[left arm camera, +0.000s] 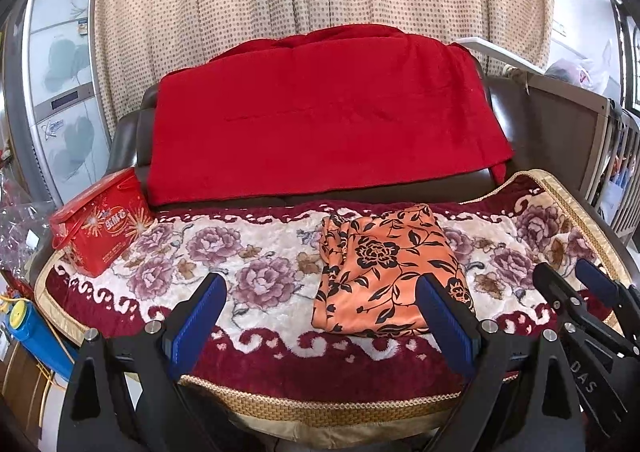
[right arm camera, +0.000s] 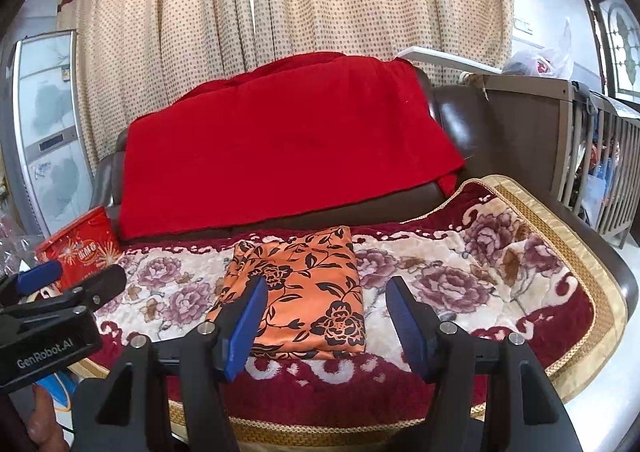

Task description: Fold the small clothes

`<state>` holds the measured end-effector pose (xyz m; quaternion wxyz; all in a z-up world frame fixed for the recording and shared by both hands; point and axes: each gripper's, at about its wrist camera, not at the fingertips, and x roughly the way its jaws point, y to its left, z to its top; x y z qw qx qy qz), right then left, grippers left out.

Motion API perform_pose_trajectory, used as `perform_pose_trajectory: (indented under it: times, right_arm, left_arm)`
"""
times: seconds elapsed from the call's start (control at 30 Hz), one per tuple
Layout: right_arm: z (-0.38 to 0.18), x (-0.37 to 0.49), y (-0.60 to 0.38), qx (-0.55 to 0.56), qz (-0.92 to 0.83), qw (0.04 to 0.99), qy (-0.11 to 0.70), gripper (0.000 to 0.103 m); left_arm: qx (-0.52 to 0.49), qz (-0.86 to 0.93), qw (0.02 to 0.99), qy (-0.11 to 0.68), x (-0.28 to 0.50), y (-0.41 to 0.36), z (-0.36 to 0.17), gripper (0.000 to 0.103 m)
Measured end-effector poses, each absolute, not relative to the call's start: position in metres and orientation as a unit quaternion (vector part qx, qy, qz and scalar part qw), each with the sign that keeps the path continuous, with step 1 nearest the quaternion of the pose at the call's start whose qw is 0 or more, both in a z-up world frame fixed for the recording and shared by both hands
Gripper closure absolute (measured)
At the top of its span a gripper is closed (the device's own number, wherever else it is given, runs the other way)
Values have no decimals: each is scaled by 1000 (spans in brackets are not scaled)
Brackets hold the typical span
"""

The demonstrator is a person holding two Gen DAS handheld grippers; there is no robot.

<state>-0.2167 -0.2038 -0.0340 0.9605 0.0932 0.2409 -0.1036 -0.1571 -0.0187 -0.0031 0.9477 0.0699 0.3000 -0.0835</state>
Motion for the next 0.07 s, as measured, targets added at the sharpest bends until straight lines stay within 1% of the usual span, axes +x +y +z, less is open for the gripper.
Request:
perform_pose_trajectory:
  times: [0.07]
  right_arm:
    - [-38, -210, -206, 96, -104, 959, 247, 38]
  left_arm:
    - [67, -85, 946, 306, -151, -18, -6, 7]
